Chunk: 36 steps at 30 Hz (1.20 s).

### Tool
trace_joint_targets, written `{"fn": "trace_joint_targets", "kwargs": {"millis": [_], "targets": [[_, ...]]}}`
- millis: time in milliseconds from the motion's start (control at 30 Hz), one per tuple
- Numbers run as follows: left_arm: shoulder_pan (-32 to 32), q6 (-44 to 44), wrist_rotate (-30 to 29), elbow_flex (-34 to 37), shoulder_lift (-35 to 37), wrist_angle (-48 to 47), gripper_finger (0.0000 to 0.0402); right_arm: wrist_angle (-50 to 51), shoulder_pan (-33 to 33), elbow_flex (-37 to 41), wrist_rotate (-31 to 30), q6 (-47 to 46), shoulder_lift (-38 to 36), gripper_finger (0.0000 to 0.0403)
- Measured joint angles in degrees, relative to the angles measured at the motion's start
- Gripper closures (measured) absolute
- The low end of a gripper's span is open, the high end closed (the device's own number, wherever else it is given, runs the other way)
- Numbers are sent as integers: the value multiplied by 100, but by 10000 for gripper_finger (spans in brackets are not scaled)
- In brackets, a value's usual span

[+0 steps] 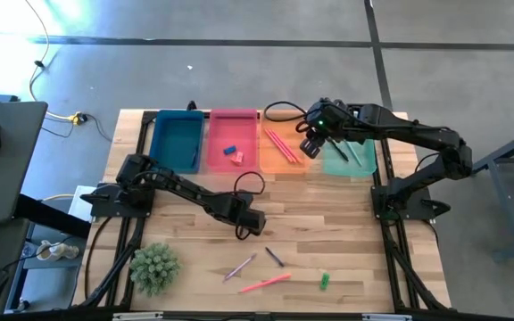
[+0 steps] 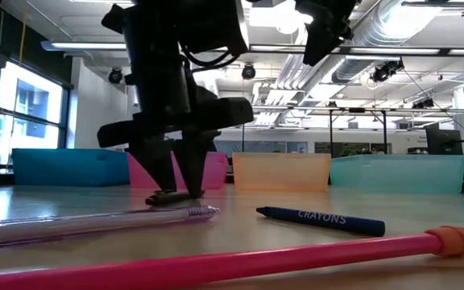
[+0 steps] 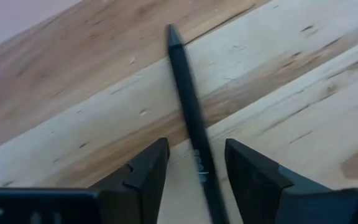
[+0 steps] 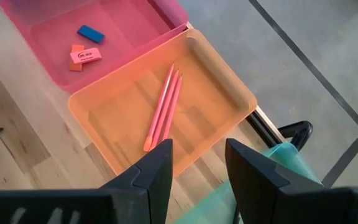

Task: Sort crayons/erasers/pens/pencils in bins
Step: Put the black pen into the green bin

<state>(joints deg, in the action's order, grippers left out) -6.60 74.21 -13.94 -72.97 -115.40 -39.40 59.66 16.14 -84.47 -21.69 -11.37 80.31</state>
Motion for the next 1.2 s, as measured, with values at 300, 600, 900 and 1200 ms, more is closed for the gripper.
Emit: {"fn": "trace_joint_targets", "kwargs": {"millis": [300,600,900,1200], "targets": [[-31,-664,-93,3,-84,-126,336,53,0,0,-229,253,-2,265],[-7,-1204,78,23,-23,-118,395,114,0,0,-218,739,-348,265],[280,-1907,370,77,393,28,395,414,0,0,526,817,-868,265],[839,-2841,630,57,773,958,395,458,-2,0,1512,582,-1038,265]]}}
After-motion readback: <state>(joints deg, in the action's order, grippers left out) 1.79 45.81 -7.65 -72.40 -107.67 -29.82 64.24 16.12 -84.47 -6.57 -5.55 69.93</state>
